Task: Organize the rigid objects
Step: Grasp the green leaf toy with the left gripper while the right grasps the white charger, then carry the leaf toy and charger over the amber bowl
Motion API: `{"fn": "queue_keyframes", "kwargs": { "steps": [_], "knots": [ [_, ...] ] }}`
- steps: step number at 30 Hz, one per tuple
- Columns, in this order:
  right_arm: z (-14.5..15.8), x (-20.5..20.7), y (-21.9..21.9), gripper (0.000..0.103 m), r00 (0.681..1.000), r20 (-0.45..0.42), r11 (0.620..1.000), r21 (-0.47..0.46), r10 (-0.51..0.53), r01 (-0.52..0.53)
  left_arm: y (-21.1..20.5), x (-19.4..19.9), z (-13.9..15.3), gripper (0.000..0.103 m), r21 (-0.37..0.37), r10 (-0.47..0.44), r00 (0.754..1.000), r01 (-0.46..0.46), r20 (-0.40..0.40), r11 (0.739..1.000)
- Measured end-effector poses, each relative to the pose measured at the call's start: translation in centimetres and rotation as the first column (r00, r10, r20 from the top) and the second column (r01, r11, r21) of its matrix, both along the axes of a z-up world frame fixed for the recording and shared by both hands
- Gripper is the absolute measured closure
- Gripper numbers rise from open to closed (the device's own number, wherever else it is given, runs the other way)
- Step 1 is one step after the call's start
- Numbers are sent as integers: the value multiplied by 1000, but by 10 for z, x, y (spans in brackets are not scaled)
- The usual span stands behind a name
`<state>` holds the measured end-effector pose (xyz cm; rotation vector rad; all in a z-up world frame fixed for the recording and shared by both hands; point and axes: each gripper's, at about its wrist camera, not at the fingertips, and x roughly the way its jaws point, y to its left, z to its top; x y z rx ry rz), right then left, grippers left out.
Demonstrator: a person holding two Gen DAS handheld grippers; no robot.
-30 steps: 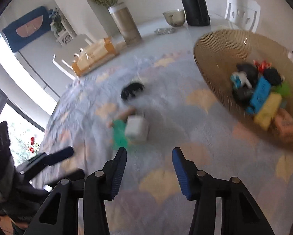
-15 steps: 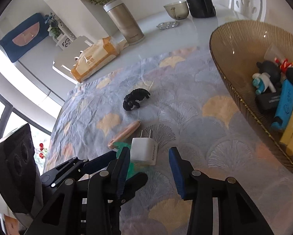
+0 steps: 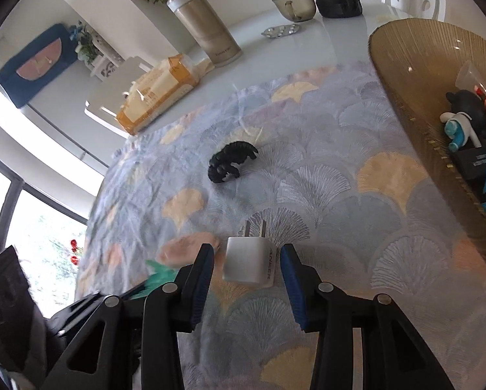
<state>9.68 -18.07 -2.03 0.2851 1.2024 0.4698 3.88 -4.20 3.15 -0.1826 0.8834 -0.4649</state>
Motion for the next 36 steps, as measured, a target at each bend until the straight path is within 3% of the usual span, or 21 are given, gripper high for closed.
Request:
{"fn": "queue_keyframes", "kwargs": {
  "steps": [3,6,8,9,16,23,28,32,36],
  "knots": [
    [2,-3,13,62,998,63,995,-101,27,-20,12,1,-4,71,-100,-11,1000,10,-3,995],
    [3,-10,23,63,990,126,981,-189,64,-39,16,-2,1,71,-83,15,999,-12,40,996],
    [3,-17,30,75,979,179,960,-277,94,-42,15,-5,3,71,-60,31,998,-27,60,998],
    [2,-19,31,76,977,188,955,-292,102,-44,16,-5,2,71,-59,30,998,-26,63,998],
    [20,-61,5,76,973,155,968,-211,171,-136,3,-11,5,70,9,4,994,-5,109,1000],
    [15,-107,-17,76,967,146,939,-306,210,-158,6,-12,5,70,6,17,994,-18,110,1000],
    [14,-111,-21,76,968,169,948,-287,188,-134,6,-13,5,70,15,23,994,-25,110,1000],
    [14,-114,-24,69,965,185,958,-254,185,-135,5,-14,5,70,24,26,993,-29,114,999],
    [14,-116,-18,53,961,196,950,-282,193,-134,4,-13,4,70,35,20,993,-25,116,999]
  ]
}}
